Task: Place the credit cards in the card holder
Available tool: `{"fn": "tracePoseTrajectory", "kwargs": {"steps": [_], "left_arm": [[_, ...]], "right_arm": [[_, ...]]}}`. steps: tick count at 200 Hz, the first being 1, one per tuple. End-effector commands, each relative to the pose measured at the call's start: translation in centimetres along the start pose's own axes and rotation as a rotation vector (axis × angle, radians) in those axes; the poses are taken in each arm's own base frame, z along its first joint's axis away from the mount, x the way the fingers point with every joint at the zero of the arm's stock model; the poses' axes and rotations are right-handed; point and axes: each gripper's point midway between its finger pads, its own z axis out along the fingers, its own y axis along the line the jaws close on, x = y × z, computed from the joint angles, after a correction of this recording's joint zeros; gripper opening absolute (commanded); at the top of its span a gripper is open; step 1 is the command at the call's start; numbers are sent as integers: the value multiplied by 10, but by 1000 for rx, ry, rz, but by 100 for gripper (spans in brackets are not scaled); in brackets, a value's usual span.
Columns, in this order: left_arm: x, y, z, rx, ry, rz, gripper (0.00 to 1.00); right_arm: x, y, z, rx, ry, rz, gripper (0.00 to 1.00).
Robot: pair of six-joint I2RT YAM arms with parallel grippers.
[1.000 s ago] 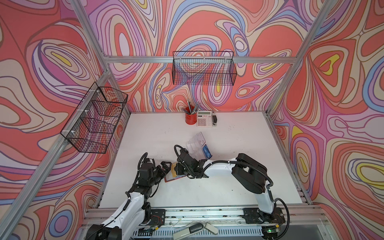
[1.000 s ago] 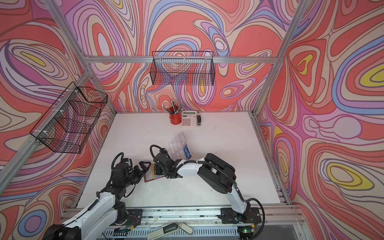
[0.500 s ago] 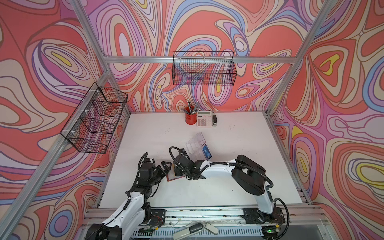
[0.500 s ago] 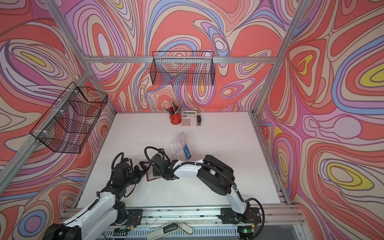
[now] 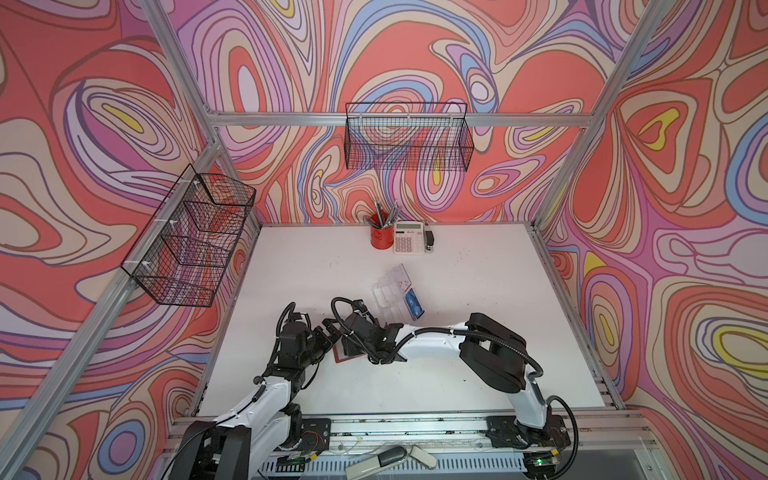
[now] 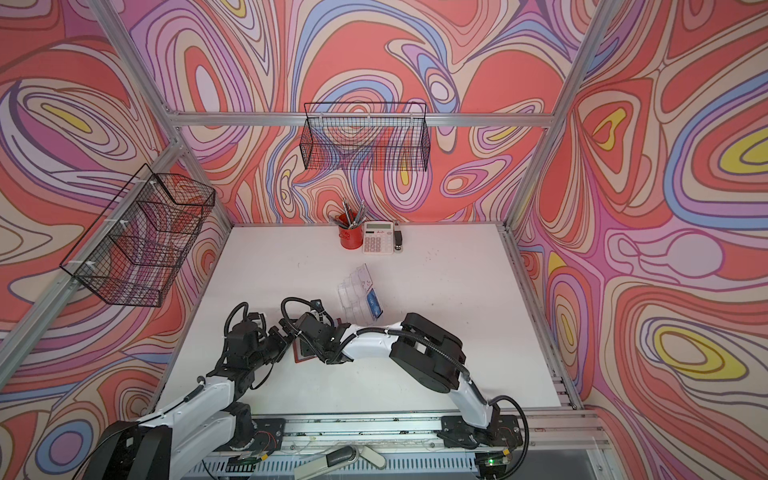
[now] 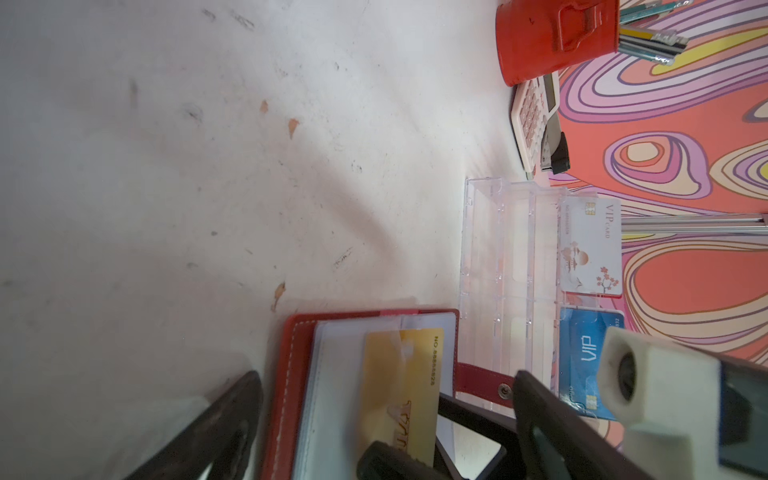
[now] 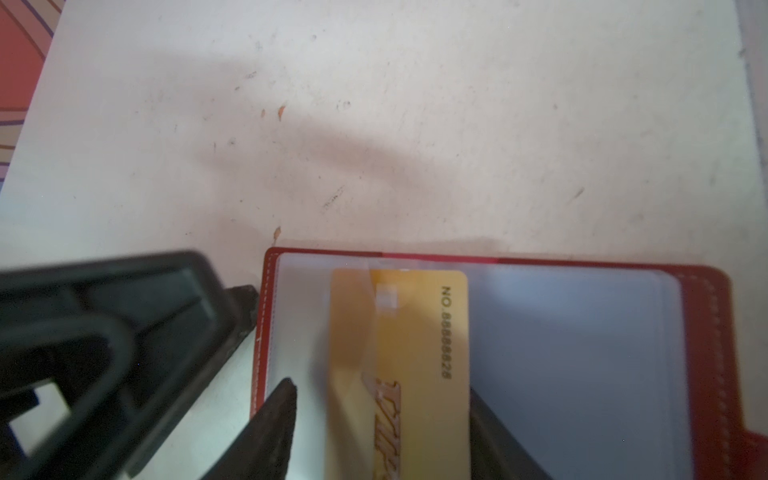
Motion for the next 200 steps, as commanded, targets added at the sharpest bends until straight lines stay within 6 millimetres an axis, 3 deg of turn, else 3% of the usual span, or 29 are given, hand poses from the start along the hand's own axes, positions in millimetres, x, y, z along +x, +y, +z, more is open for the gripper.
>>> {"fn": "tracePoseTrajectory", "kwargs": {"steps": [1,54,80,153,200], "left_arm": [[13,1,1,6,67,5,95],[7,3,-9,-23,16,19,95],[4,4,-13,-27,-9,22,95],[8,2,-7,-8,18,12,95],[12,3,0,-5,53,0,95]], "right_arm": [[37,-14,5,44,100,-36,65],[-2,-38,-31,194,-30,-59,68],[-5,-49,-35,208,-26,-37,68],[21,-16,-5,14,80,-23,60],[27,3,3,-60,104,-23,48]]}}
